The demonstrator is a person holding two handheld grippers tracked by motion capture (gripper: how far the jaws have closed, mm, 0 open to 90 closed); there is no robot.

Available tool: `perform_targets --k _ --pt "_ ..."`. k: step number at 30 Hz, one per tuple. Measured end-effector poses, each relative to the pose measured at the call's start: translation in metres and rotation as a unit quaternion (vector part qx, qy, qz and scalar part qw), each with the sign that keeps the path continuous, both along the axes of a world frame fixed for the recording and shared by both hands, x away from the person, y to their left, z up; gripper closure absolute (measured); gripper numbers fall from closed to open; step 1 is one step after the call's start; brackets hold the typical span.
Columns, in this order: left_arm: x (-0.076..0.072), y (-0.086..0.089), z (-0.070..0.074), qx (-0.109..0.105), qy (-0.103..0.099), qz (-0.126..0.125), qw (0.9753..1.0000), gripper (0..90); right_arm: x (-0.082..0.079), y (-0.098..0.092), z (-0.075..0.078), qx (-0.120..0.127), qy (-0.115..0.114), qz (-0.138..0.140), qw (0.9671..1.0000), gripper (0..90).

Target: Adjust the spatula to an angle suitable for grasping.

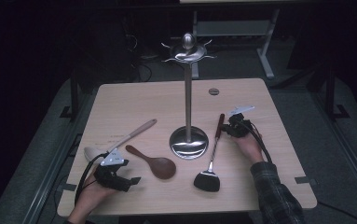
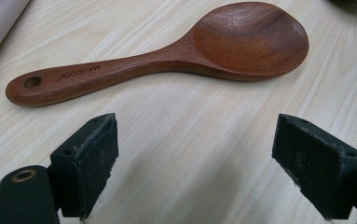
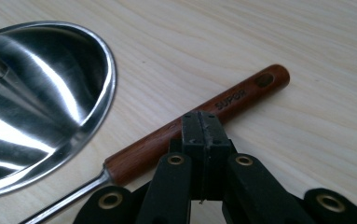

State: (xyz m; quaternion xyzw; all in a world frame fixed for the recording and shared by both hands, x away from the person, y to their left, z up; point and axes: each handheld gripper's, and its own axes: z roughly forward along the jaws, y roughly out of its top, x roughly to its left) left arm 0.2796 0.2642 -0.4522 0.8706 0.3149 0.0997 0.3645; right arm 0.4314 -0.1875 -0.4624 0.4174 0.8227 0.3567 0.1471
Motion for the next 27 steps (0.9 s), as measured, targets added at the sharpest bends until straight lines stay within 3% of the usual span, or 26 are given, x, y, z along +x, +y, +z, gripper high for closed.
perform_targets --k 16,21,22,23,27 --pt "0.000 -0.001 -0.001 0.001 0.001 -0.002 1.0000 13.9 -0.004 0.020 -0.001 0.008 -0.001 0.048 0.9988 90.0" --pt "0.000 -0.001 -0.001 0.002 0.004 -0.003 1.0000 13.9 -0.008 0.019 0.005 0.015 0.000 0.049 0.9987 90.0" --pt "0.000 -0.001 -0.001 0.001 0.003 -0.002 1.0000 13.9 -0.012 0.018 0.009 0.020 0.001 0.051 0.9985 90.0" --pt "0.000 -0.001 -0.001 0.001 0.003 -0.002 1.0000 13.9 -0.023 0.021 0.017 0.014 0.004 0.073 0.9972 90.0" --pt "0.000 -0.001 -0.001 0.003 0.004 -0.001 1.0000 13.9 -0.046 0.031 0.026 0.007 0.010 0.112 0.9936 90.0"
